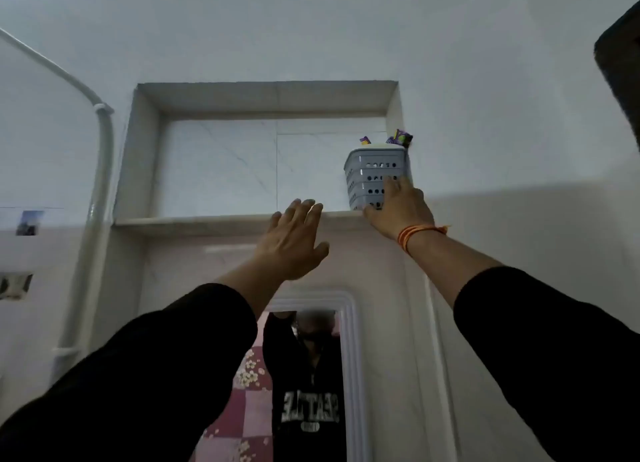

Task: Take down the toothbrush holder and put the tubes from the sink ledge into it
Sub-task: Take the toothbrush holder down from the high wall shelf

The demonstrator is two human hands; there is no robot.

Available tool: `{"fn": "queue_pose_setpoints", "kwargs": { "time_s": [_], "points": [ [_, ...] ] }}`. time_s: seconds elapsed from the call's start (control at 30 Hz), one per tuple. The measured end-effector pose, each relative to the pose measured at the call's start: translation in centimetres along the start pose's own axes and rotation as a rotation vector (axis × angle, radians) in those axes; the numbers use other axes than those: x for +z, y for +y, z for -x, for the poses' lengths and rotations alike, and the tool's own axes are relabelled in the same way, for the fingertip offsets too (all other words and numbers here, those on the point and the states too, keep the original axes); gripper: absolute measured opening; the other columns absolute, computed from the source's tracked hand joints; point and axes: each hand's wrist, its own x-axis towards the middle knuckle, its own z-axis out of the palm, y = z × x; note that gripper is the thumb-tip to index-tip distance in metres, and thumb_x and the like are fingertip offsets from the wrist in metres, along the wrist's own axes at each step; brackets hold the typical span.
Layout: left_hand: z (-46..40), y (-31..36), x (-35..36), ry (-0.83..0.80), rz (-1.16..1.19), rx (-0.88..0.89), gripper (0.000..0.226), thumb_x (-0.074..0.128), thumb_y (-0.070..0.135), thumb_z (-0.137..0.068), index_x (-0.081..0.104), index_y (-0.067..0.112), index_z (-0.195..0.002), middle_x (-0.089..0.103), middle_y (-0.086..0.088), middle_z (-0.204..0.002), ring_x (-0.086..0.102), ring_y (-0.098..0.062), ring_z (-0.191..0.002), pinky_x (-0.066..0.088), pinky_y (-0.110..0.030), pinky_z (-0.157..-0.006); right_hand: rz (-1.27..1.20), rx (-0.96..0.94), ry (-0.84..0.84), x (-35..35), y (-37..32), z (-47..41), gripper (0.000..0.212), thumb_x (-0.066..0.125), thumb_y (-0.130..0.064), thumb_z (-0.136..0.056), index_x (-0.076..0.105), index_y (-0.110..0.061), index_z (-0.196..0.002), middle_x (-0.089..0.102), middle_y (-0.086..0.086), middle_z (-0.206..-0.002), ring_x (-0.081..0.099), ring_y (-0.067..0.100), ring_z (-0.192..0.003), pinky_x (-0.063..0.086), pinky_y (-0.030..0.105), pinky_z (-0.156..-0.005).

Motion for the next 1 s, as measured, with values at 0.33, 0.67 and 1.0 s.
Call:
{"fn": "queue_pose_setpoints", "kwargs": {
  "time_s": [0.33, 0.67, 1.0],
  "points": [
    [0.2, -1.2, 6.0, 0.133, -0.075, -0.020, 0.087, 0.036, 0.056, -0.097, -0.012, 0.019, -0.159, -0.014, 0.000, -0.169, -0.018, -0.020, -0.155, 0.001, -0.048, -0.126, 0.001, -0.154, 0.254, 4.0, -1.8, -0.4, 0.069, 0.056, -0.057, -0.092, 0.043, -0.022, -0.150, 0.024, 0.019, -0.161, 0.039, 0.043, -0.134, 0.049, 0.048, -0.104],
    [0.0, -1.5, 5.0, 0.068, 0.032, -0.014, 0.091, 0.047, 0.052, -0.093, -0.008, 0.022, -0.160, -0.010, 0.004, -0.169, -0.018, -0.017, -0.155, 0.007, -0.046, -0.127, -0.381, 0.246, 0.171, 3.6, -4.1, -5.0, 0.137, 0.087, -0.059, -0.059, 0.012, -0.004, -0.159, 0.041, 0.020, -0.146, 0.054, 0.039, -0.127, 0.052, 0.046, -0.096],
    [-0.4, -2.7, 1.6, -0.084, 0.403, -0.045, 0.079, 0.062, 0.018, -0.092, 0.019, 0.032, -0.158, 0.006, 0.013, -0.168, -0.008, -0.008, -0.154, 0.012, -0.045, -0.126, -0.626, 0.134, 0.235, -0.4, -4.4, -1.5, 0.113, 0.085, -0.061, -0.059, 0.035, -0.010, -0.147, 0.050, 0.009, -0.137, 0.060, 0.029, -0.119, 0.041, 0.033, -0.077]
  ]
}}
